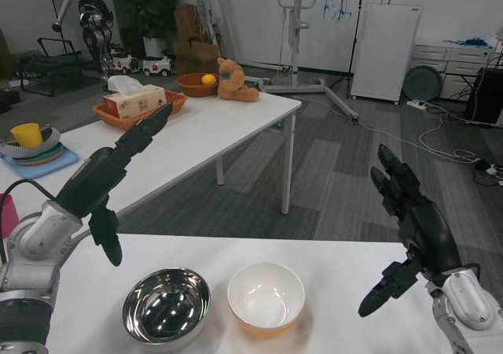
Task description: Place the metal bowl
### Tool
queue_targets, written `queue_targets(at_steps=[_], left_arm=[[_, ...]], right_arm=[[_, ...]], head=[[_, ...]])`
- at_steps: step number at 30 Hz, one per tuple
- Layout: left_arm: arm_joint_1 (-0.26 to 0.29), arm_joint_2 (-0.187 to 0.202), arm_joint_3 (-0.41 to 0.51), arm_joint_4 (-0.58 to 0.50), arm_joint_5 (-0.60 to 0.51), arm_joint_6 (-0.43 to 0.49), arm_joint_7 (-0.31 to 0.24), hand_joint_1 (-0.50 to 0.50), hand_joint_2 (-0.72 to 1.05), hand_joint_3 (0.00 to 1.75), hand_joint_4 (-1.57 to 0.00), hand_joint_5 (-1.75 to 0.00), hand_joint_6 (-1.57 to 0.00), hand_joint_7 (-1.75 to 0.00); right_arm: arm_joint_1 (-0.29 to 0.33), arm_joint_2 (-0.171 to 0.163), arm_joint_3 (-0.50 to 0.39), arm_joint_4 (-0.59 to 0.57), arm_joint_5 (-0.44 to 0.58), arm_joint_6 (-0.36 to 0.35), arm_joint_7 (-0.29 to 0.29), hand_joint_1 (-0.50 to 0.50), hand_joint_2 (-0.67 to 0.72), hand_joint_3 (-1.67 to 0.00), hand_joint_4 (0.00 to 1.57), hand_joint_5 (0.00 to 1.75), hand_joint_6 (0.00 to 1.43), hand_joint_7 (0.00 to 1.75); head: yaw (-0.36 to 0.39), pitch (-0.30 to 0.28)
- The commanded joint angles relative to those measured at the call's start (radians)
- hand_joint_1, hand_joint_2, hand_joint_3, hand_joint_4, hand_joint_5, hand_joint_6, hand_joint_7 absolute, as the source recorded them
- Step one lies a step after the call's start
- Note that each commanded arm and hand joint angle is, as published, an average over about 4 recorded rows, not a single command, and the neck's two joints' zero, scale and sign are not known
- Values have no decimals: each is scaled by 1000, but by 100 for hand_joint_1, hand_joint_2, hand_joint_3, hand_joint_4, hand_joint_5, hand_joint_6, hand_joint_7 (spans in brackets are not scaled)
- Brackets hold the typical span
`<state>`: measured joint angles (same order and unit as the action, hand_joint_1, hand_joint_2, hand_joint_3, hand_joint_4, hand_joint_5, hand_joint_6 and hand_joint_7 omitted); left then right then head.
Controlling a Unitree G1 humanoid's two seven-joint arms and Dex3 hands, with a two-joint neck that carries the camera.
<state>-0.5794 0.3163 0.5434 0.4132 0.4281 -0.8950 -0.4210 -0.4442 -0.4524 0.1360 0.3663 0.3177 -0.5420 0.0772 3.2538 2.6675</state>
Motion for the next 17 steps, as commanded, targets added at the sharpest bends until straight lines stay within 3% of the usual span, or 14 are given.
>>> queue_targets(at_steps=[1, 17], left_arm=[[12, 10, 3, -18, -7, 1, 4, -46, -72, 0, -24, 0, 0, 0], [24, 9, 21, -37, 1, 5, 1, -46, -72, 0, -41, 0, 0, 0]], right_arm=[[17, 3, -18, -18, 6, -17, -4, -42, 34, 0, 0, 0, 0, 0], [38, 3, -33, -32, 7, -18, -4, -42, 30, 0, 0, 0, 0, 0]], head=[[-2, 5], [-3, 7]])
